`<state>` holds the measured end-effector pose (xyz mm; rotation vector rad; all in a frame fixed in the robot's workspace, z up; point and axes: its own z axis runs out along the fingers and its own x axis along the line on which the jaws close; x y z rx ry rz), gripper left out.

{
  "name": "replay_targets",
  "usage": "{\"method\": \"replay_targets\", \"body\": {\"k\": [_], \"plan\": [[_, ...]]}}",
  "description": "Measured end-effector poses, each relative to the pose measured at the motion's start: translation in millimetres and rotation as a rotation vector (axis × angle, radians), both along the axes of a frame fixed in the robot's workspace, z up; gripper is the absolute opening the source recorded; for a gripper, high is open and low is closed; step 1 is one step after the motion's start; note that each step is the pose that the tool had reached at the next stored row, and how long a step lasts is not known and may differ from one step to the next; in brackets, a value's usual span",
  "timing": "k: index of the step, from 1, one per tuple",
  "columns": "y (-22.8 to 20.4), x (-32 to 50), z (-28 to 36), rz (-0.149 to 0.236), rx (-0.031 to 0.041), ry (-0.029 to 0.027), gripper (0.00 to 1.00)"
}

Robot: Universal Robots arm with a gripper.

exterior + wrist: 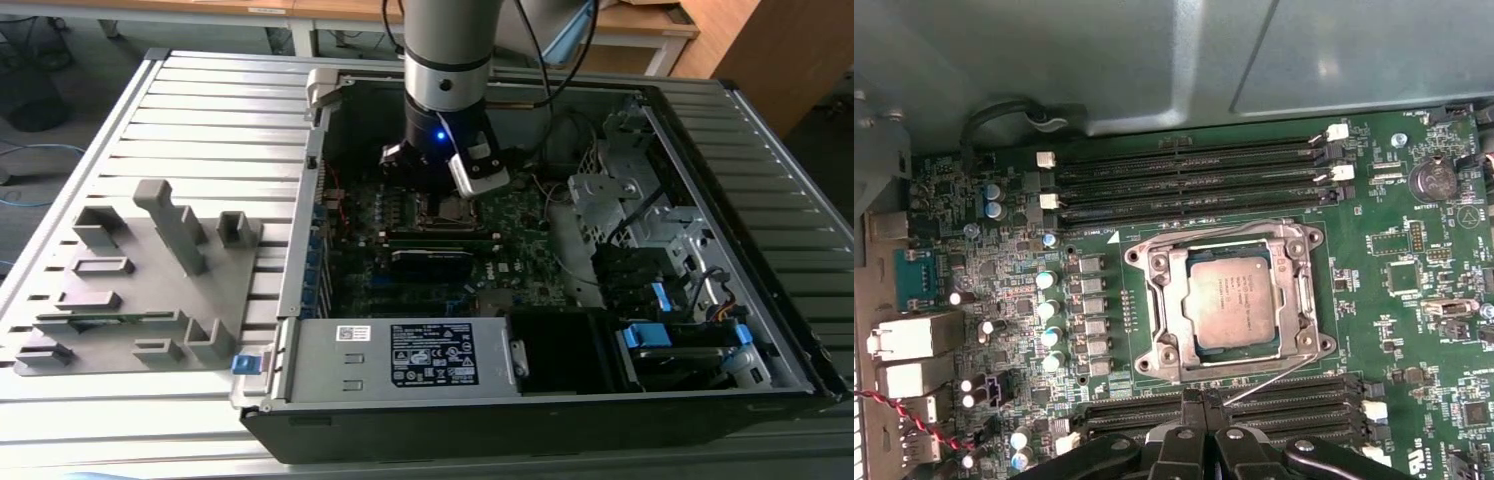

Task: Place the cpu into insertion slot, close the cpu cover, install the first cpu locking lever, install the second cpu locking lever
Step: 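Install the second cpu locking lever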

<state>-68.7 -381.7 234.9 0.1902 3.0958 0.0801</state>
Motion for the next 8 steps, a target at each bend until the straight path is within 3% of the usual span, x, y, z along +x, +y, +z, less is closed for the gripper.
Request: {"method": "replay_targets", "body": {"k": [8], "plan": [[-0.1,-2.8,-5.8,0.000,0.0001,-0.0002,0.11]]}}
